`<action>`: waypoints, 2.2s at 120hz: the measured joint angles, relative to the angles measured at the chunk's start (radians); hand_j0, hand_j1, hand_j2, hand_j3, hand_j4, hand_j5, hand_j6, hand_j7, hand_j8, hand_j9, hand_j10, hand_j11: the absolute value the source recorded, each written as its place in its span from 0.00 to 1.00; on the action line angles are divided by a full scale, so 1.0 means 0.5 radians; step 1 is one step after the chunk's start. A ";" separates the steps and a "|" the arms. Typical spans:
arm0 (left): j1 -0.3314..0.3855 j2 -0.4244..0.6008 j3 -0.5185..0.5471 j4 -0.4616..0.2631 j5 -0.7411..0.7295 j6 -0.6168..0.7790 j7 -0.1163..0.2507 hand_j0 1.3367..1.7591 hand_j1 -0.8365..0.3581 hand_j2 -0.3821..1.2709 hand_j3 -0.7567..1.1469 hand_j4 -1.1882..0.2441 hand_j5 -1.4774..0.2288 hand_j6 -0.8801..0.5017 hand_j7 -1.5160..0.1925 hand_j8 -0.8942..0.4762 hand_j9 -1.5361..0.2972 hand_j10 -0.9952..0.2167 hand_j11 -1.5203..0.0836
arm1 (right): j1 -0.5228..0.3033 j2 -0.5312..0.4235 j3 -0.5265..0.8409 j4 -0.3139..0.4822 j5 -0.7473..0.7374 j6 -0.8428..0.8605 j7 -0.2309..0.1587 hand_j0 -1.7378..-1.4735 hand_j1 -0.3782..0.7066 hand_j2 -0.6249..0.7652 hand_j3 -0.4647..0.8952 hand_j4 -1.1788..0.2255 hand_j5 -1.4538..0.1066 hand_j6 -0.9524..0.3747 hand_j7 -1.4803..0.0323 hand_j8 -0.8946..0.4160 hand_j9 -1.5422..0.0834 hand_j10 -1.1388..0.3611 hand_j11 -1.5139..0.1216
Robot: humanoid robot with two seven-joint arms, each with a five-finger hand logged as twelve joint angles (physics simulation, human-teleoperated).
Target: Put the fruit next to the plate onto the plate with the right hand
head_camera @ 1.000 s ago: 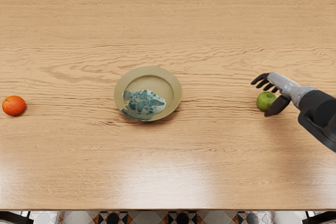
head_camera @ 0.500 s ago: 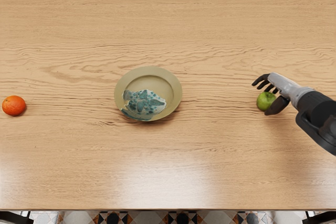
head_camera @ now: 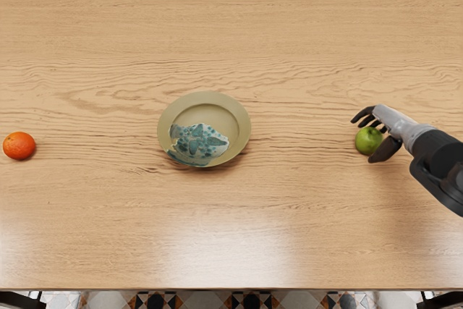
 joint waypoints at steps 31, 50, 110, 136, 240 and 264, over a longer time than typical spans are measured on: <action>0.000 0.000 0.000 0.000 0.000 0.001 0.000 0.76 0.99 0.23 0.40 0.83 0.87 0.64 0.89 0.65 0.84 0.82 0.95 | -0.005 0.004 0.000 -0.013 0.001 -0.003 0.017 0.30 0.54 0.39 0.34 0.49 0.56 0.36 0.58 0.37 0.57 0.44 0.55; 0.000 0.000 0.000 0.000 0.000 0.000 0.000 0.76 0.99 0.23 0.40 0.83 0.87 0.64 0.89 0.65 0.84 0.82 0.95 | -0.014 0.008 -0.001 -0.033 0.006 -0.024 0.047 0.31 0.58 0.42 0.34 0.47 0.51 0.34 0.54 0.36 0.54 0.42 0.52; 0.000 0.000 -0.001 0.000 0.000 0.001 0.000 0.76 0.99 0.23 0.40 0.83 0.87 0.64 0.89 0.65 0.84 0.82 0.95 | -0.049 0.090 -0.001 -0.119 -0.095 -0.058 0.070 0.35 0.59 0.45 0.34 0.43 0.50 0.34 0.52 0.37 0.50 0.42 0.47; 0.000 0.000 -0.002 0.000 0.001 0.000 -0.001 0.76 0.99 0.23 0.40 0.83 0.87 0.64 0.89 0.65 0.84 0.82 0.95 | -0.062 0.095 0.002 -0.127 -0.114 -0.057 0.076 0.39 0.65 0.51 0.34 0.39 0.49 0.35 0.49 0.39 0.47 0.43 0.45; 0.000 0.000 0.000 0.000 0.000 0.000 0.000 0.76 0.99 0.23 0.40 0.83 0.87 0.64 0.89 0.65 0.84 0.82 0.95 | 0.142 0.150 0.202 -0.108 0.270 0.304 0.101 0.33 0.54 0.53 0.34 0.36 0.32 0.33 0.38 0.38 0.37 0.39 0.33; 0.000 0.000 0.000 0.000 0.000 0.000 0.000 0.76 0.99 0.23 0.40 0.83 0.87 0.64 0.89 0.65 0.84 0.82 0.95 | 0.277 0.277 0.208 -0.102 0.419 0.385 0.101 0.32 0.55 0.54 0.34 0.36 0.32 0.34 0.38 0.38 0.36 0.39 0.34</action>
